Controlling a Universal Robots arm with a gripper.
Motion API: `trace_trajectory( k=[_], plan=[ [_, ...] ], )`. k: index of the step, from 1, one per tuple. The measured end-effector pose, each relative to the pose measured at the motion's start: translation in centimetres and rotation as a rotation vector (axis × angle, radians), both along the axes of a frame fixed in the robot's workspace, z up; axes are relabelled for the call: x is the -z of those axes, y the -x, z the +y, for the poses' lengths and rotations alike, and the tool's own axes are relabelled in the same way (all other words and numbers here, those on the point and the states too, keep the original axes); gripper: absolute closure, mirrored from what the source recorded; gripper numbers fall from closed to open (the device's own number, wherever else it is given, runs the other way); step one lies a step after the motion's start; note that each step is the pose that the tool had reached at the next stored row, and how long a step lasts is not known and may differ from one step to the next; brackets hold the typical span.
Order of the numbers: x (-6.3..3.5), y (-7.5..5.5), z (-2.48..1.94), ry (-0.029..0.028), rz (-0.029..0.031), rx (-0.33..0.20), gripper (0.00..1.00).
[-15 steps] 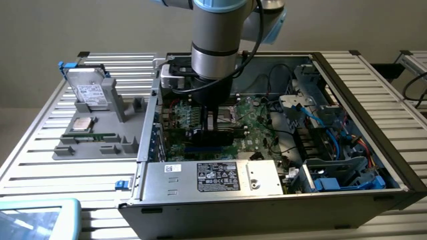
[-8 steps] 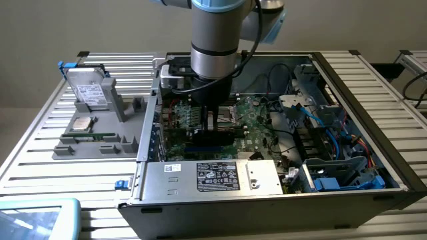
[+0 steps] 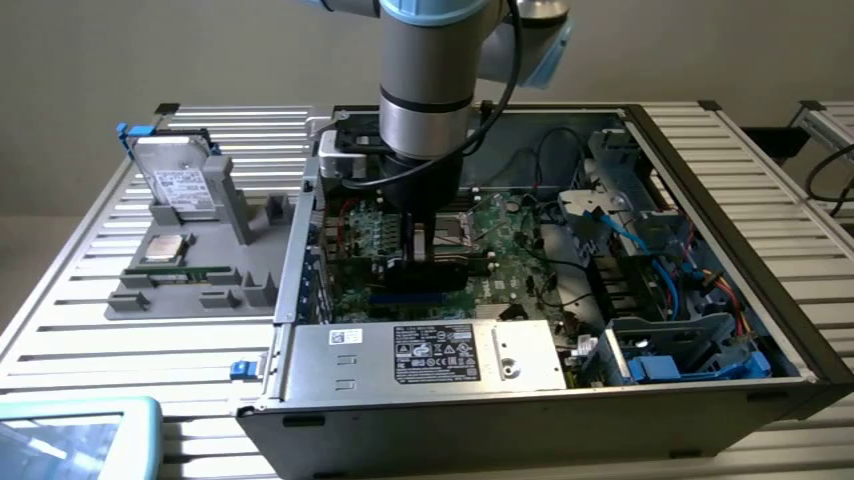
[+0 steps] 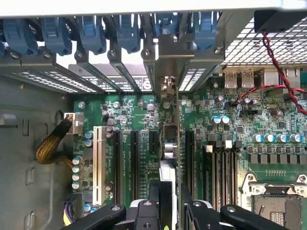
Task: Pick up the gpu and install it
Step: 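Insert the gpu into the slot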
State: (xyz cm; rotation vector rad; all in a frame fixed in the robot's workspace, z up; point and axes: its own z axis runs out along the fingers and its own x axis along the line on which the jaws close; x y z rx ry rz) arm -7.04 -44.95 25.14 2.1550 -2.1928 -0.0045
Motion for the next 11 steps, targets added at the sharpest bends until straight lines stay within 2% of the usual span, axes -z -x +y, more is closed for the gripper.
trace_trajectory(
  k=[4, 11],
  plan=[
    [0.01, 0.04, 0.01, -0.0030, 0.0010, 0.000, 0.73],
    [0.01, 0.07, 0.00, -0.0029, 0.0016, 0.000, 0.73]
  ],
)
